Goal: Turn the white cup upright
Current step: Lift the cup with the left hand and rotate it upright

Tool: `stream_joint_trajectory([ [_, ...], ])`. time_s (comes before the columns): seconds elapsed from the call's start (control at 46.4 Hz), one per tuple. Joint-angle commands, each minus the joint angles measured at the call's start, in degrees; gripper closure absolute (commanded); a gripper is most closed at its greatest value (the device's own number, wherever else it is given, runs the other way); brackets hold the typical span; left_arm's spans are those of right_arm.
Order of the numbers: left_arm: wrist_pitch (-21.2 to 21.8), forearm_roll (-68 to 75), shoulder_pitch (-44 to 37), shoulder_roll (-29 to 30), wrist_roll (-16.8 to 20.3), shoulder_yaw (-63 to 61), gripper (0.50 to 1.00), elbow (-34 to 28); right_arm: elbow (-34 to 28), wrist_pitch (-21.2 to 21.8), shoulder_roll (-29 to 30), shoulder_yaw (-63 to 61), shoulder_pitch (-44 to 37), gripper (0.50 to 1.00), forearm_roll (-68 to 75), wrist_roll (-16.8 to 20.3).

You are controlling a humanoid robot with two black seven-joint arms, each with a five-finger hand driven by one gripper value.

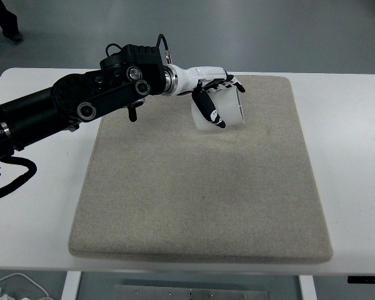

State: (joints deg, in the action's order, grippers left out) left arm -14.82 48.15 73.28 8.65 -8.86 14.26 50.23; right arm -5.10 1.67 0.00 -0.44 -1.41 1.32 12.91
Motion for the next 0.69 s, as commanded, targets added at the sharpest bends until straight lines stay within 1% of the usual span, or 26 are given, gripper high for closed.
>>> stream_joint_trajectory([
  [0.0, 0.0, -3.4, -0.3, 0.0, 2.9, 0.2, 0.964, -1.0, 0.0, 0.0, 0.0, 0.0, 0.0, 0.57, 0.0, 0.0],
  [0.108, 0.0, -4.1, -1.3, 0.0, 8.9, 0.9, 0.964, -2.1, 0.0, 0.0, 0.0, 0.0, 0.0, 0.57, 0.0, 0.0],
  [0.172, 0.0, -4.7, -2.4, 0.0, 11.9, 2.3, 0.964, -3.1, 0.0, 0.0, 0.0, 0.0, 0.0, 0.57, 0.0, 0.0],
  [0.452, 0.0, -9.0, -7.0, -0.7, 20.6, 6.8, 0.964, -6.1, 0.0, 0.0, 0.0, 0.0, 0.0, 0.57, 0.0, 0.0],
  [0.668, -0.4, -16.9, -8.6, -0.7, 27.2, 8.1, 0.964, -9.3, 0.0, 0.0, 0.0, 0.0, 0.0, 0.57, 0.0, 0.0],
])
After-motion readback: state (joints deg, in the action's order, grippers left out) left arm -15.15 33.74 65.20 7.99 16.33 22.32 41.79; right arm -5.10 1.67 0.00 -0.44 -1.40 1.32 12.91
